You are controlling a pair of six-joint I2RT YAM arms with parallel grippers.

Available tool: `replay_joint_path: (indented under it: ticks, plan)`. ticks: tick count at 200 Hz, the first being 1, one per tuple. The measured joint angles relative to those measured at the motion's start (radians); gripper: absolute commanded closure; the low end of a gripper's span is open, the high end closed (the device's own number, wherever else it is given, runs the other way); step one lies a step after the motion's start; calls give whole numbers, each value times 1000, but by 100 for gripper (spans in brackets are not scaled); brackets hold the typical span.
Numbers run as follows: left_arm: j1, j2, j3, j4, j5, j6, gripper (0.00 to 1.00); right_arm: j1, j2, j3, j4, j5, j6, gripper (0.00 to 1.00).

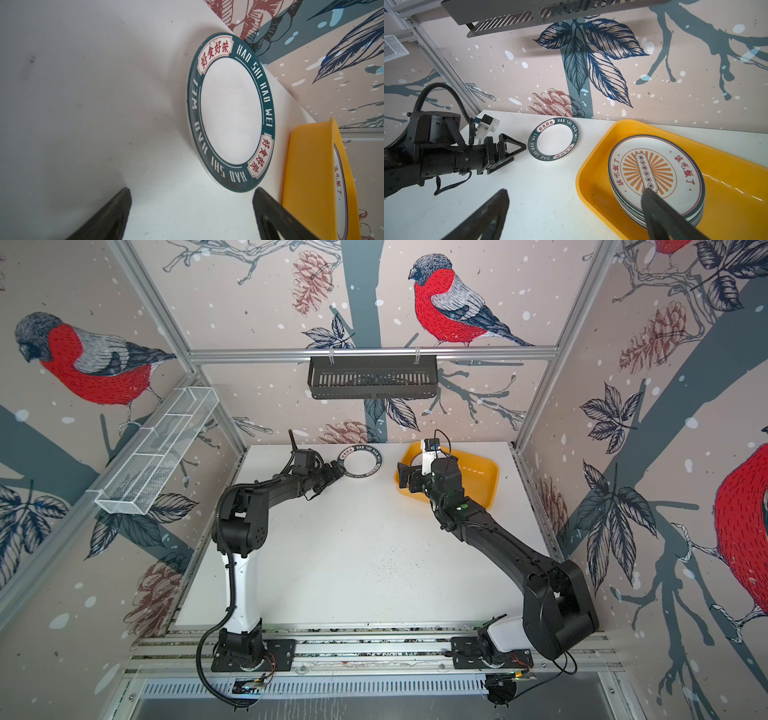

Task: Place the plates into the plastic bin on the countertop
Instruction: 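Pinch the green-rimmed plate's rim with the left gripper and tilt it upright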

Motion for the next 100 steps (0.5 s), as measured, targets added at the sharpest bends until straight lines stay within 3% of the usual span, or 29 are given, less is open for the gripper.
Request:
replay_joint_path:
  ticks: [100]
  plan:
    - [19,159,211,33,26,3,10,-34,32,16,-3,-22,27,0]
